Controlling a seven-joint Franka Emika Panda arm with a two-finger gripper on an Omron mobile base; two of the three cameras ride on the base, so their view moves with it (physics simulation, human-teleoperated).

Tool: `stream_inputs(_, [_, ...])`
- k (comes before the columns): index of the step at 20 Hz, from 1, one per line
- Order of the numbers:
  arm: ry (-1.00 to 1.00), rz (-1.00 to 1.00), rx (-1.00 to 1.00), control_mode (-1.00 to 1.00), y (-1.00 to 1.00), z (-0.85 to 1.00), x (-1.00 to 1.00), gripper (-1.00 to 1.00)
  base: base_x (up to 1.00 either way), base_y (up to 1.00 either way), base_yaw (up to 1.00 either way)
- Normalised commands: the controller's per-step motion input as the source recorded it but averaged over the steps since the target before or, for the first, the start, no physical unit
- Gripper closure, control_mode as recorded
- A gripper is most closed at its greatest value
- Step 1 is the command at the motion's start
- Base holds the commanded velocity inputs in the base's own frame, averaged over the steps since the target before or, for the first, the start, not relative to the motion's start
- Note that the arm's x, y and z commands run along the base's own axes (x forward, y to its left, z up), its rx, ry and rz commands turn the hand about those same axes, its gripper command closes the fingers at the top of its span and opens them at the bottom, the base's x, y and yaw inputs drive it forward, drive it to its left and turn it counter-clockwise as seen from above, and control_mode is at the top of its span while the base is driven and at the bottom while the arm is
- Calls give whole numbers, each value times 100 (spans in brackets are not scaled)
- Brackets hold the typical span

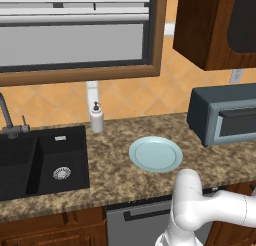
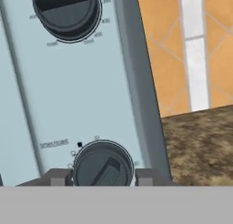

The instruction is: Pick up the kebab skewer and baguette bread, and place them inside the toaster oven. Close the toaster oven door and start by setting the timer.

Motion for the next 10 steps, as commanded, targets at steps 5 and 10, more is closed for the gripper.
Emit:
stream_inputs(5, [0,-1,14,-100,-1,0,-4,100,0,0,0])
stream_inputs(10, [0,-1,14,-100,0,0,0,100,0,0,0])
